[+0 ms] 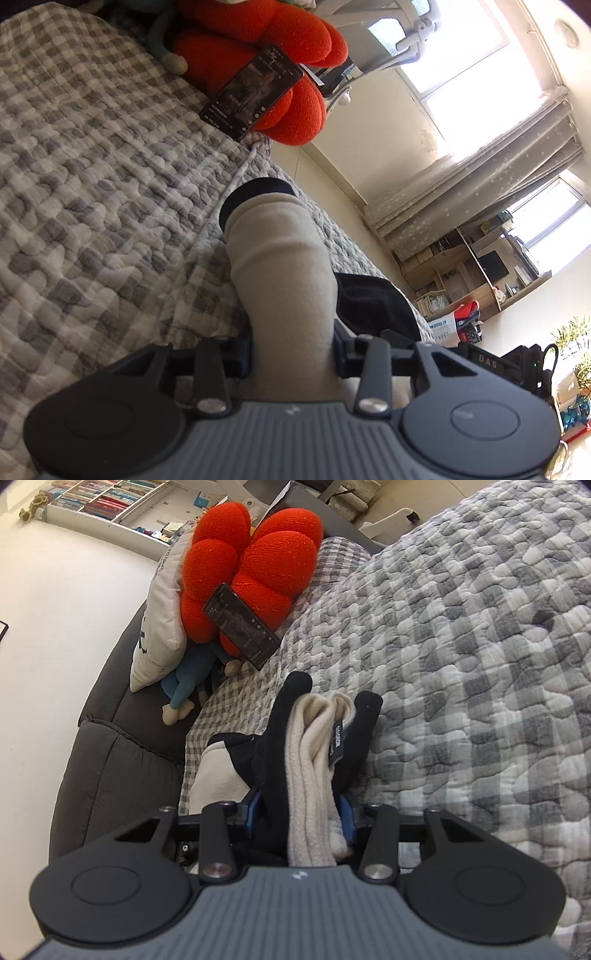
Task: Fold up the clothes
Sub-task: 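Carry the beige bundle with both tools toward the grey garment by the sofa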
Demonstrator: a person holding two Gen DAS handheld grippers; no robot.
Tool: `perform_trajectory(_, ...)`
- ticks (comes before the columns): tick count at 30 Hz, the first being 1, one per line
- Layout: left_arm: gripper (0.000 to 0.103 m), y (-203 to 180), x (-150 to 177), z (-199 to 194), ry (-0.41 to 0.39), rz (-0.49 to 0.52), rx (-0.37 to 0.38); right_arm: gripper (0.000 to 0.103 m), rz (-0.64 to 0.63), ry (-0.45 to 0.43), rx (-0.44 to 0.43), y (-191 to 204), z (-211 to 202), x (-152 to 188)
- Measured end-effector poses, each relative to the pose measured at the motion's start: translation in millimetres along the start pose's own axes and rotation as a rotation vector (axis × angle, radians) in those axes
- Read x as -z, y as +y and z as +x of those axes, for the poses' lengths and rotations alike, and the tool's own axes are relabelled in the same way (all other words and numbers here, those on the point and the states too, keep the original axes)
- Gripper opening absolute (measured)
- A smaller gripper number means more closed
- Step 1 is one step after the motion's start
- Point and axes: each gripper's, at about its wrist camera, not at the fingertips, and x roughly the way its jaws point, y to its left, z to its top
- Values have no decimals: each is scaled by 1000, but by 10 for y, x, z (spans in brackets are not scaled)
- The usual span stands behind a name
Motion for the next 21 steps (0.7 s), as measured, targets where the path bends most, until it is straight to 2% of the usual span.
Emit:
perform_trajectory(7, 40, 320, -89, -806, -167, -69, -77, 46, -121, 136, -88, 645, 608, 152)
perform_trajectory(14, 40, 672, -13, -1617, -333, -175, -162, 46, -268, 281, -168, 1316, 1267, 438)
perform_trajectory(21, 40, 808, 116, -2362, -547, -218, -303, 46, -362, 435, -311, 1974, 2021, 720)
